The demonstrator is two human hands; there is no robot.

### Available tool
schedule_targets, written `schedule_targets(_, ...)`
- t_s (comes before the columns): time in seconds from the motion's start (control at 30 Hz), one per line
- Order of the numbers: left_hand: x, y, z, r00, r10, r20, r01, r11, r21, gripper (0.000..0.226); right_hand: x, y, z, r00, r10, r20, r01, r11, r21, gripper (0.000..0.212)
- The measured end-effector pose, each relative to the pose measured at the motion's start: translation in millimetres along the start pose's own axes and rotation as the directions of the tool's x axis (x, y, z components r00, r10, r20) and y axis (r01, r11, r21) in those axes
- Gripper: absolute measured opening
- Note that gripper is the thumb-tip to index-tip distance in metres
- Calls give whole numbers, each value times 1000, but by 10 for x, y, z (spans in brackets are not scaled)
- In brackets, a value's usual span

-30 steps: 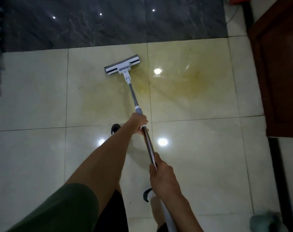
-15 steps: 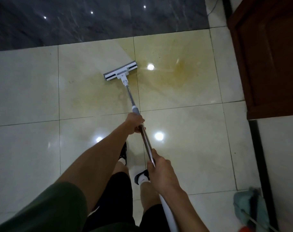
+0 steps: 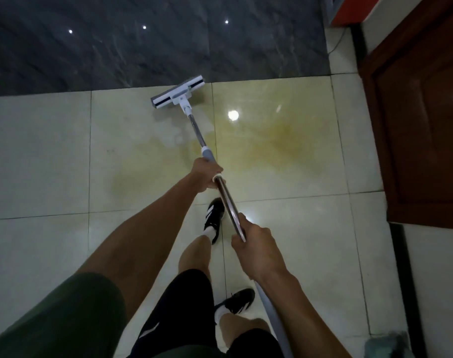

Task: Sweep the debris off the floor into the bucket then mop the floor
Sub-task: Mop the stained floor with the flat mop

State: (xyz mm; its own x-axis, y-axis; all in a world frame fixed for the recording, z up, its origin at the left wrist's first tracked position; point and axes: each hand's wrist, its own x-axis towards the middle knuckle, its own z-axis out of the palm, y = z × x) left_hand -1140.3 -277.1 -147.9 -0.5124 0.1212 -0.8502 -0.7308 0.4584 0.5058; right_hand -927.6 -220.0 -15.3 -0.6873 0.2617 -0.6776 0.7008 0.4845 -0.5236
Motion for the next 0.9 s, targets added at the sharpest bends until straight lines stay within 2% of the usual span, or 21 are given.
schedule_targets(0.13, 584, 823, -266, 999, 1, -38, -5, 995, -103, 25, 825, -516, -354, 1000, 5, -27, -5, 1000, -12, 42)
schedule_targets(0.27, 1154, 1537, -430, 997, 39, -61, -44, 995, -94, 31, 1655, -986, -629, 999, -13, -48, 14, 1000, 19, 43)
schedule_targets(0.4, 1705, 1955, -591, 994, 51, -100, -57, 997, -58, 39, 2347, -1257, -681, 997, -20, -69, 22, 999, 32, 38)
schedule_targets(0.63, 2268, 1937, -635, 996, 3, -93, -1, 1000, 15, 45, 2683, -1340, -496, 997, 27, -76, -27, 1000, -4, 48)
schedule_targets(0.9, 1951, 1631, -274, 995, -31, -98, 46, 987, 151, 30, 2152, -1092, -521, 990, 133, -35, -130, 989, 74, 51)
